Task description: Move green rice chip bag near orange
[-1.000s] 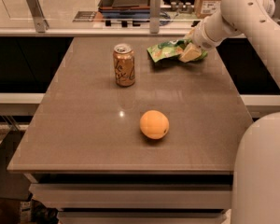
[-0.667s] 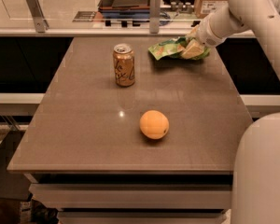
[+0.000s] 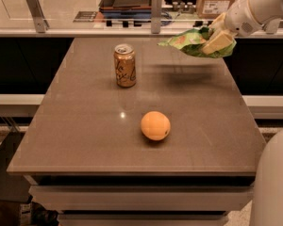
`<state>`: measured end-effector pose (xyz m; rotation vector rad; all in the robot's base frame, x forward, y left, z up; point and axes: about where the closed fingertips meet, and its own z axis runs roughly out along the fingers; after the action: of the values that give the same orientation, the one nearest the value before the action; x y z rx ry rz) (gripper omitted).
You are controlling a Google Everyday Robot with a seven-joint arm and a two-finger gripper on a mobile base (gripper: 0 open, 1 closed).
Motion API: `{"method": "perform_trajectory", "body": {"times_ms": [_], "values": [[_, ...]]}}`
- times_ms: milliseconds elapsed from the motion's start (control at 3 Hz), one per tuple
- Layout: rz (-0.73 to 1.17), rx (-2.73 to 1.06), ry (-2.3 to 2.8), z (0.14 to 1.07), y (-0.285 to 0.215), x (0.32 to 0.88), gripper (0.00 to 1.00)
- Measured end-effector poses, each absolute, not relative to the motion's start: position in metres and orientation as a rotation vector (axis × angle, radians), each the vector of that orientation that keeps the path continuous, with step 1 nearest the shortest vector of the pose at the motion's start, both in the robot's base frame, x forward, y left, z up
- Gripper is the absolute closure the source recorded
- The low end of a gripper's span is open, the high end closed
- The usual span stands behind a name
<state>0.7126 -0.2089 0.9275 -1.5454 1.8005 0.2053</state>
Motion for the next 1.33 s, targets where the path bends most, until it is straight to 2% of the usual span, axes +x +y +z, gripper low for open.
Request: {"method": "perform_trajectory", "body": {"times_ms": [667, 1333], "values": [[0.312, -1.643, 1.828, 0.948, -0.203, 0.621, 1.0], [0.349, -1.599, 1.83, 0.956, -0.195, 0.614, 1.0]]}}
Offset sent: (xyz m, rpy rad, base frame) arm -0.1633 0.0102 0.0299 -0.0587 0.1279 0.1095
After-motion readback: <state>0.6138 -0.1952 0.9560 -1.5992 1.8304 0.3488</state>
